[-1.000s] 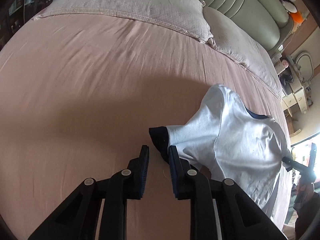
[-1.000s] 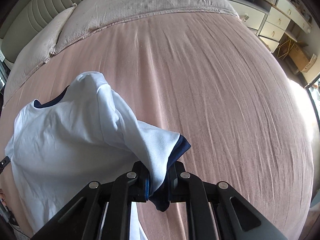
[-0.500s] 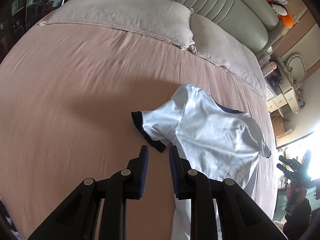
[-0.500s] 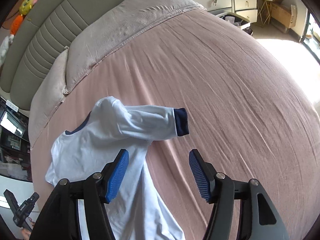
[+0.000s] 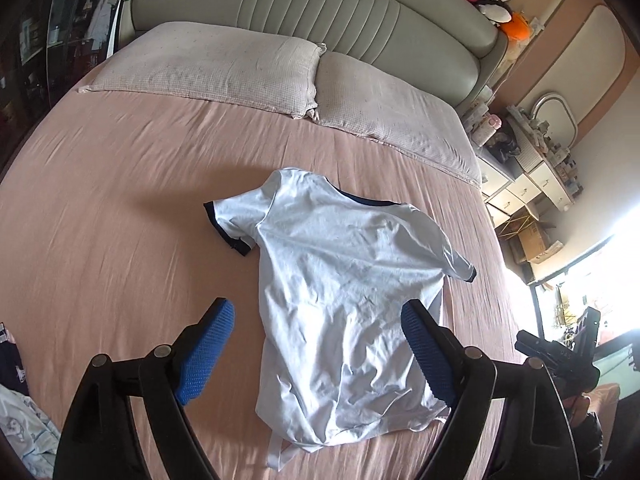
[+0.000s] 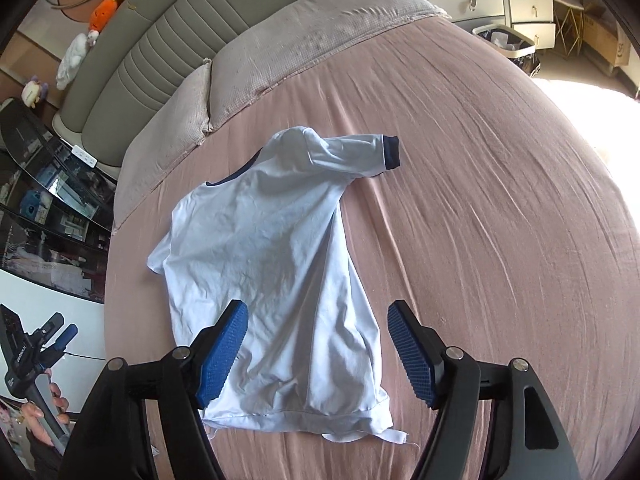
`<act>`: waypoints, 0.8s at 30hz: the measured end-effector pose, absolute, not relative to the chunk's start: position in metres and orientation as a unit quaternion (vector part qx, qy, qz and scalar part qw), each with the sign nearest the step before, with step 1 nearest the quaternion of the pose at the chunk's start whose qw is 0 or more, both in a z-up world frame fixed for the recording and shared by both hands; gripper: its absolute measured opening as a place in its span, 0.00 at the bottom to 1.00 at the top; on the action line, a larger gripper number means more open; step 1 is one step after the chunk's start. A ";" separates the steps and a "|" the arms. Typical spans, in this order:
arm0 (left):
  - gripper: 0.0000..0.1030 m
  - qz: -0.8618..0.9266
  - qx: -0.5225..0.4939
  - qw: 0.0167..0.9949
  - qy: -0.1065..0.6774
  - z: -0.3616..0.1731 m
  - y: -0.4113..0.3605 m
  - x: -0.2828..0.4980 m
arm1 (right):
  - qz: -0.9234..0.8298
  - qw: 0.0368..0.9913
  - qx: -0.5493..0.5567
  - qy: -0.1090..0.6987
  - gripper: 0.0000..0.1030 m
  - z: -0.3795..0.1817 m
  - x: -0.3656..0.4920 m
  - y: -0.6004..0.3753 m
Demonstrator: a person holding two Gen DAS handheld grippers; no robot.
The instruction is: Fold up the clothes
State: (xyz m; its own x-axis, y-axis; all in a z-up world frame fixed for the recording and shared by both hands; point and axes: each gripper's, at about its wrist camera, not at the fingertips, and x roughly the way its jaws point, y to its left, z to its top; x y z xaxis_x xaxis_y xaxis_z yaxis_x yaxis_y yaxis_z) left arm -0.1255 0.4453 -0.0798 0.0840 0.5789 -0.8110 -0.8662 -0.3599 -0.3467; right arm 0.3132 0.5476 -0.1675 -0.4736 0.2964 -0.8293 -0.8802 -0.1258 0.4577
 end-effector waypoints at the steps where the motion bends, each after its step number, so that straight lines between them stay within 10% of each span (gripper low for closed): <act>1: 0.83 0.662 -0.485 0.552 0.149 -0.080 0.441 -0.122 | 0.696 0.426 -0.279 0.506 0.70 -0.166 0.317 0.541; 24: 0.83 0.637 -0.442 0.562 0.288 -0.250 0.326 -0.068 | 0.686 0.464 -0.396 0.398 0.72 -0.289 0.331 0.408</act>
State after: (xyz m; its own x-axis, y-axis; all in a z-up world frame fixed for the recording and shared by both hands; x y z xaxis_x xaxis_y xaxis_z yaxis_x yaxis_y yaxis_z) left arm -0.0682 0.3264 -0.2502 0.0226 0.4611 -0.8871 -0.9704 -0.2033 -0.1305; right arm 0.3311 0.4083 -0.2888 -0.2566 0.3214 -0.9115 -0.9508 -0.2532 0.1784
